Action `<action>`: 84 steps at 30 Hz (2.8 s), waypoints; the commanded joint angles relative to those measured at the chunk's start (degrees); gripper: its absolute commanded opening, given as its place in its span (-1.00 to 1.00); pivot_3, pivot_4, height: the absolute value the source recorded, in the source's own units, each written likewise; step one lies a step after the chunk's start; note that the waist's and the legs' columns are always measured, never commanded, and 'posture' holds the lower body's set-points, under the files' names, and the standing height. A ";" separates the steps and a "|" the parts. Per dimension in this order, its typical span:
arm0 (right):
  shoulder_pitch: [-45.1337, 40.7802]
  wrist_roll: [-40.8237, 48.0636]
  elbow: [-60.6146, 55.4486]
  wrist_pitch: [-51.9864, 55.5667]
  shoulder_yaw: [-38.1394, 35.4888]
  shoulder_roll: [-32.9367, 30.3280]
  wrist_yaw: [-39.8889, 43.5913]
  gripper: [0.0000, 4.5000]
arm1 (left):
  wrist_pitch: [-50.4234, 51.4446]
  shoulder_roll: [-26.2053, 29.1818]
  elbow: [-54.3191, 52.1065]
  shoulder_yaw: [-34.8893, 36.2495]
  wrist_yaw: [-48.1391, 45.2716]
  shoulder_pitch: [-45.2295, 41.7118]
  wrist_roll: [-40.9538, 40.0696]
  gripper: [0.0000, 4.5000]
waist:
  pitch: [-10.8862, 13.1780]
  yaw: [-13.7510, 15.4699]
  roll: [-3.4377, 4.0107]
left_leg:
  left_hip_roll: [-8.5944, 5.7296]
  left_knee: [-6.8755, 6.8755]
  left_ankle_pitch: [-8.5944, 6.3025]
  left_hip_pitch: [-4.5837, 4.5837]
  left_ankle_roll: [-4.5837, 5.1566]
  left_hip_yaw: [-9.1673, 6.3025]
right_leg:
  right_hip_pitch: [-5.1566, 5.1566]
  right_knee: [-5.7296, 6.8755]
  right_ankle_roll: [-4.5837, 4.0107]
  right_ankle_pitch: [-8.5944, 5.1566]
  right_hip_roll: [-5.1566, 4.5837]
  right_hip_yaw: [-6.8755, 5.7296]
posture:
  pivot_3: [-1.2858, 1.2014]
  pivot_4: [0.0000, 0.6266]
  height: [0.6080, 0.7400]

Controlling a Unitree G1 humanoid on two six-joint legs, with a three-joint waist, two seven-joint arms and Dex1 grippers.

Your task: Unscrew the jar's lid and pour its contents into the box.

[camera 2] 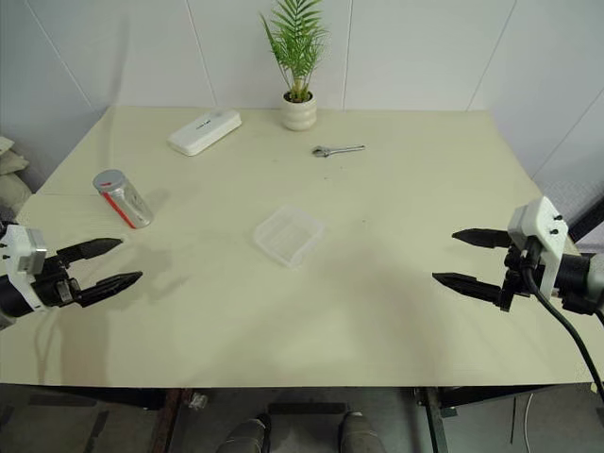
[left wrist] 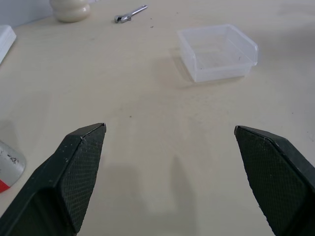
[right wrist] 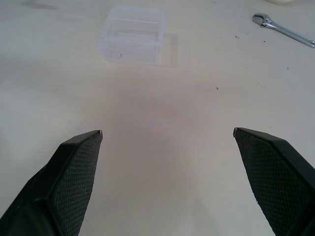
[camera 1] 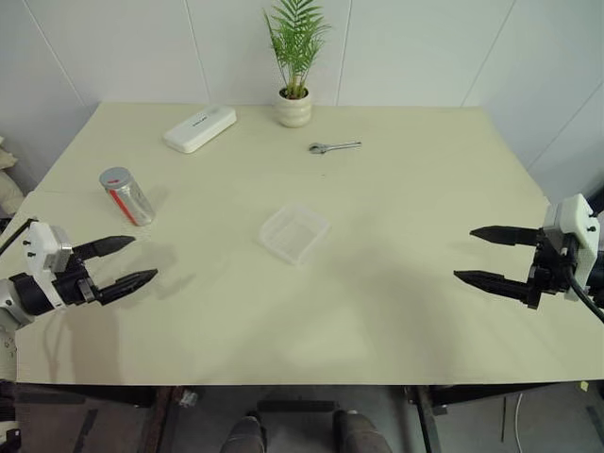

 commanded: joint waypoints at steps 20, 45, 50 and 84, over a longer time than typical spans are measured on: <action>-9.04 3.41 -5.79 1.54 6.57 6.51 -4.77 1.00 | -6.79 -11.79 -4.42 3.45 36.76 -0.71 8.10 0.98 | 0.00 0.24 0.00 | 0.12 0.14 -0.01 0.01 0.00 0.02 | 0.00 0.17 0.82 0.44 0.13 0.03 | 0.03 -0.52 1.00; -16.71 7.92 -9.95 2.28 13.05 17.22 -8.27 1.00 | -17.26 -17.51 26.35 -4.91 56.62 -24.47 18.82 0.98 | -0.01 0.28 -0.01 | 0.17 0.39 0.00 0.02 -0.02 0.01 | 0.01 0.44 1.03 0.58 0.28 0.04 | 0.03 -0.52 1.00; -16.54 7.59 -9.70 1.71 13.03 17.12 -8.37 1.00 | -17.72 -17.27 27.84 -5.04 56.85 -25.65 18.73 0.98 | -0.01 0.34 -0.01 | 0.16 0.40 0.00 0.01 -0.02 0.01 | 0.01 0.46 1.03 0.58 0.28 0.03 | 0.03 -0.52 1.00; -17.80 5.46 -8.30 1.45 13.86 17.51 -9.14 1.00 | -22.44 -14.53 50.58 -5.89 59.87 -40.68 20.44 0.98 | -0.01 0.24 -0.02 | 0.16 0.34 0.00 0.01 -0.02 0.01 | -0.03 0.49 1.06 0.59 0.30 0.02 | 0.03 -0.52 1.00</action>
